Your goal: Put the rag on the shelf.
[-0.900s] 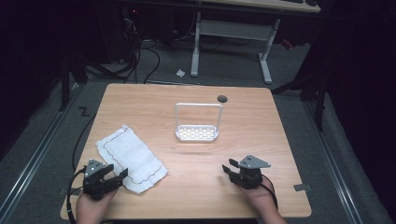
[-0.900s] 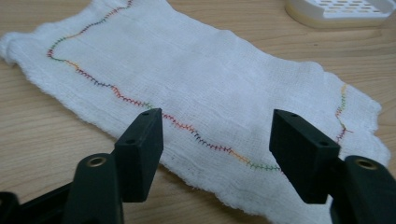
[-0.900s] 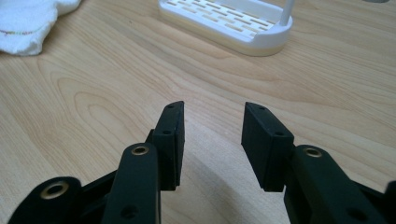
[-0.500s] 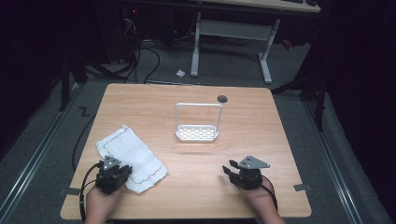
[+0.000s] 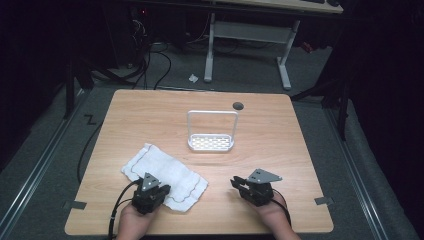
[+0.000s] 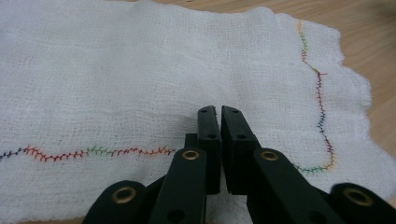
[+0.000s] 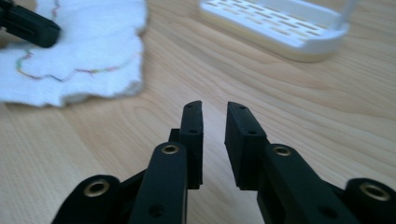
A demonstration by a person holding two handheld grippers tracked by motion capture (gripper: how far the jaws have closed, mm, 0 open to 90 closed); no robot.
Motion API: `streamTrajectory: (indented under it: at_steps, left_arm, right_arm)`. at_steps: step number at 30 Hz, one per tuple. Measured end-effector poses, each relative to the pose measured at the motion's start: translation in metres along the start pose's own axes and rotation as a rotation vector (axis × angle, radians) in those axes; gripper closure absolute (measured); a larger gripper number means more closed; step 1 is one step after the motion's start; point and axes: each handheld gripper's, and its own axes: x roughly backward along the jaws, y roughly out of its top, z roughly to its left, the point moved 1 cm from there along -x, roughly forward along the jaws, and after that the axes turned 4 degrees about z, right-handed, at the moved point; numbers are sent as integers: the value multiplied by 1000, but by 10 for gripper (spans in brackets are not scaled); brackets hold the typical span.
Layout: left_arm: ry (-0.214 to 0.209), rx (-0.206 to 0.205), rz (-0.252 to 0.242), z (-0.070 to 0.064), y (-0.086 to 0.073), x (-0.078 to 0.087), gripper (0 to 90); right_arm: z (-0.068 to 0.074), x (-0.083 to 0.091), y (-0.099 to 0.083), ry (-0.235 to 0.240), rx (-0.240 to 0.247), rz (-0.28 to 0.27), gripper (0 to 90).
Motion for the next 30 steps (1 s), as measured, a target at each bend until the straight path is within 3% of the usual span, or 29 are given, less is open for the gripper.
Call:
streamTrajectory:
  at_steps: [3,6,9,10,12,15,16,17,18,20,22,23,24,27,29,30]
  left_arm:
    - [-21,-12,-5,-8,1,-3,869]
    - [-86,-30,-8,-23,2,-8,869]
    - [-102,-51,-11,-30,1,-10,869]
    - [-107,-69,-7,-34,1,-10,868]
    - [-119,-87,-2,-39,-1,-9,866]
    - [-140,-90,0,-41,-2,-8,857]
    - [-162,-88,2,-41,-4,-6,800]
    - [-173,-84,5,-40,-5,-4,800]
    - [-180,-67,-8,-39,-7,0,743]
    - [-143,-54,-56,-31,-7,11,676]
    - [-135,-45,-64,-27,-5,12,653]
    - [-132,-13,-68,-21,-4,12,638]
    - [-129,-4,-62,-15,-3,10,614]
    - [-111,-16,-32,-12,-2,-1,608]
    - [-109,-17,-34,-12,-2,-2,621]
    - [-109,-13,-37,-11,-3,-2,621]
  right_arm:
    - [9,-8,6,41,3,2,814]
    - [30,-30,21,68,71,22,822]
    - [36,-40,27,82,82,35,833]
    - [47,-48,30,93,117,61,869]
    - [58,-50,23,72,164,120,900]
    - [66,-43,11,74,179,112,900]
    - [71,-30,2,99,183,128,900]
    - [71,-30,2,99,183,128,900]
    - [72,-25,-2,101,192,125,900]
    - [80,-8,-11,146,170,108,872]
    - [81,-5,-8,146,169,79,858]
    - [80,-5,-4,146,164,64,841]
    - [73,-16,12,120,173,48,805]
    - [58,-41,30,100,152,64,799]
    - [48,-59,38,63,141,116,805]
    - [48,-59,38,63,141,116,805]
